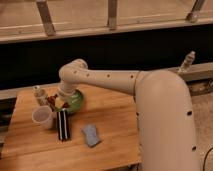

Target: Place the pepper in the ceramic bowl

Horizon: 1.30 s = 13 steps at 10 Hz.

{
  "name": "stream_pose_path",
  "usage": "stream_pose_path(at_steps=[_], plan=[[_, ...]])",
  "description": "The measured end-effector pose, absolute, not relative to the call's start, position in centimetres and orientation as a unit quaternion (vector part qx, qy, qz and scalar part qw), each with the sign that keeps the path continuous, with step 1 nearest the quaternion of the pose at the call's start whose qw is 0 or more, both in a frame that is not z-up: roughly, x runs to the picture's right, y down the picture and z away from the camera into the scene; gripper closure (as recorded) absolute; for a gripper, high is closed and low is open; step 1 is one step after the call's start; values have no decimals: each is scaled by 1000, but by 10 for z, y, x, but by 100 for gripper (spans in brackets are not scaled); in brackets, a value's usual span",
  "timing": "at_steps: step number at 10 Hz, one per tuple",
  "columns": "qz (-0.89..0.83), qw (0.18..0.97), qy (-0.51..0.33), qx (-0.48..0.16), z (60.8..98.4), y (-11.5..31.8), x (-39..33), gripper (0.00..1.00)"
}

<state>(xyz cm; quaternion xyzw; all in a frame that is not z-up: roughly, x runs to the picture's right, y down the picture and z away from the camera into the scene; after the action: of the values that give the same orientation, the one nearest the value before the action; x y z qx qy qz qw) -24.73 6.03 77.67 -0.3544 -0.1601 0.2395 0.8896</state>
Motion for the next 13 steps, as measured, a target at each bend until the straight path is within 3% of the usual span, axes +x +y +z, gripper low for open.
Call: stream_pose_path(at_steps=[4, 7, 10, 13], plan=[[242, 894, -167, -337, 777, -3, -251, 100], [244, 893, -169, -337, 778, -9, -250, 99], [245, 893, -169, -336, 779, -9, -249, 80], [245, 893, -169, -337, 779, -9, -249, 53]])
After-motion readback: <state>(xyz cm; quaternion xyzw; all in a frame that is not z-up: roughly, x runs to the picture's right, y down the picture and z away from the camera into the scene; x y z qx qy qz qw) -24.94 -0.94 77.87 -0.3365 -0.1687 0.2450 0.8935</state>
